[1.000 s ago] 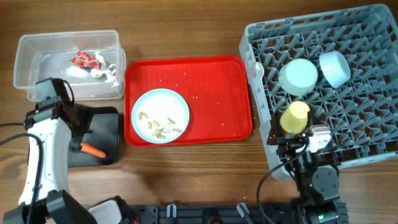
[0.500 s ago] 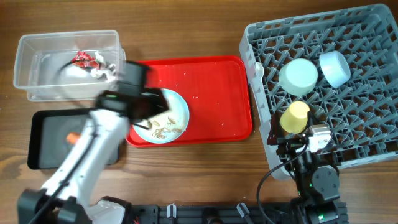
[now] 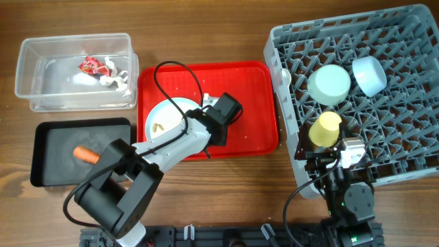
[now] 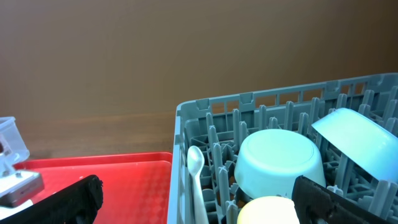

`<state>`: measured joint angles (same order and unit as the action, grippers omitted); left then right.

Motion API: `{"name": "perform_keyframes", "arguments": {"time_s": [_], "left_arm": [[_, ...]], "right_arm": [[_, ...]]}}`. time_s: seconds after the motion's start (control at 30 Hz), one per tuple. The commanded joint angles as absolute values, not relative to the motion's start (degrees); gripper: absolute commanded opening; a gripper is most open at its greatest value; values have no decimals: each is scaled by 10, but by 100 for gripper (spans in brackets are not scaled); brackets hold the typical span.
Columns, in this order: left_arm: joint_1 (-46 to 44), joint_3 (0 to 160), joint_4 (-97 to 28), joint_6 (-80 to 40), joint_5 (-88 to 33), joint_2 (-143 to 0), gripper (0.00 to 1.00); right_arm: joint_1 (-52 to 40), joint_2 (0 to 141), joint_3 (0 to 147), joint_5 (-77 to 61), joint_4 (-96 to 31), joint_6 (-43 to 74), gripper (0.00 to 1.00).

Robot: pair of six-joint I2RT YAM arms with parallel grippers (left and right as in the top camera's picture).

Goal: Sort waste into correct bins and load items into the dishwasher rack
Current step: 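Grasp the rim of the rice plate with the left gripper and lift it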

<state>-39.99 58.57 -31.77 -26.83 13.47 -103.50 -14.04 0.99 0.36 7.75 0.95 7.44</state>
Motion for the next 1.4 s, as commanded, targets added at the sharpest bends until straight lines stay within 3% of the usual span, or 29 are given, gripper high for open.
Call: {"name": "perform_keyframes", "arguments": {"time_s": [0.0,0.13,0.37,1.07,1.37], "left_arm": [[-403,590,-311,-263,148,-1051,19],[-419,590,-304,-224,159,-1053,4],[-430,594,-296,-212,214,-1056,4],[-443,853,-571,-219,283,-1049,4],[-448,871,-716,-340,298,-1045,4]], "right_arm": [[-138,6,3,75,12,77,100],[-138,6,3,75,12,76,100],[-138,6,3,75,12,76,100],[-138,6,3,75,12,76,100],[-138,6,3,75,12,76,100]]}}
